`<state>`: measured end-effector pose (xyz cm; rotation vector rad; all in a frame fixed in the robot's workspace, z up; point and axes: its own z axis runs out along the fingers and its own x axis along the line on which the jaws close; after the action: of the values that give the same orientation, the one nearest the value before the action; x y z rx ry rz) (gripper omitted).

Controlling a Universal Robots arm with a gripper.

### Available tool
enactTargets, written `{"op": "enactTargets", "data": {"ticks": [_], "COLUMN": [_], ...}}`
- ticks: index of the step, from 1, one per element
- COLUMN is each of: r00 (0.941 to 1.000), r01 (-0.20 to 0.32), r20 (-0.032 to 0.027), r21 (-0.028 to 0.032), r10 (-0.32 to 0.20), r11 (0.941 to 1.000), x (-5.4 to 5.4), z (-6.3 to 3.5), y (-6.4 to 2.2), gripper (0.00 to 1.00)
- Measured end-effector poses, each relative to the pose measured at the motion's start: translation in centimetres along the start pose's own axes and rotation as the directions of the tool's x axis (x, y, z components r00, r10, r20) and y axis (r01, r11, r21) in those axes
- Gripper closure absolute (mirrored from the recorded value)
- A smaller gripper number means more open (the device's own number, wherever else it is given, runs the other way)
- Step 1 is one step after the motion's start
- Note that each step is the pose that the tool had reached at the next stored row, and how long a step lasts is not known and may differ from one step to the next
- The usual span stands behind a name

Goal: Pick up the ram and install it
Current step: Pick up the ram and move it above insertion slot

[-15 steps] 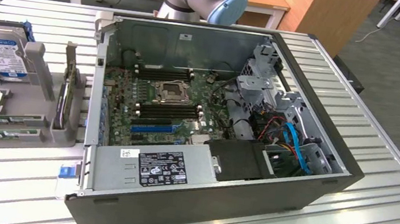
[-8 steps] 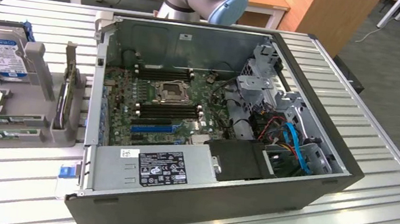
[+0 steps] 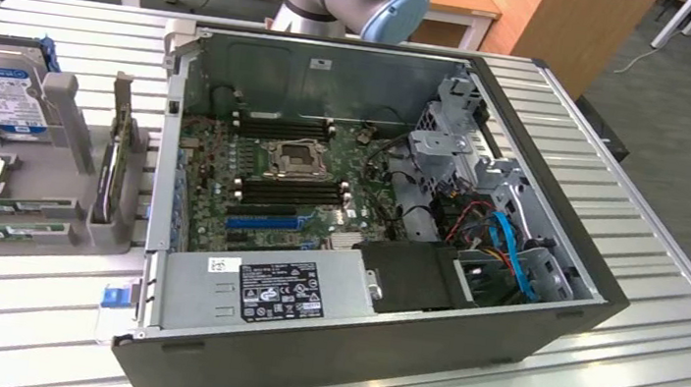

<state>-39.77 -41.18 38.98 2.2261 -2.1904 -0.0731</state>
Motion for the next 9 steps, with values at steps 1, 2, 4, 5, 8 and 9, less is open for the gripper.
{"op": "enactTargets", "data": {"ticks": [1,2,4,5,8,9], "r00": [1.0,1.0,1.0,1.0,1.0,1.0], "r01": [0.0,0.0,0.0,0.0,0.0,0.0], "r20": [0.0,0.0,-0.0001,-0.0001,-0.0001,0.0], "r21": [-0.0001,0.0,-0.0001,0.0012,0.0018,0.0018], "r10": [0.0,0.0,0.0,0.0,0.0,0.0], "r11": [1.0,1.0,1.0,1.0,1.0,1.0], "x": [0.0,0.0,0.01,0.01,0.02,0.02], "z": [0.0,0.0,0.01,0.2,0.69,0.78], "y": [0.0,0.0,0.0,-0.01,-0.03,-0.03], "gripper": [0.9,0.9,0.9,0.9,0.9,0.9]}}
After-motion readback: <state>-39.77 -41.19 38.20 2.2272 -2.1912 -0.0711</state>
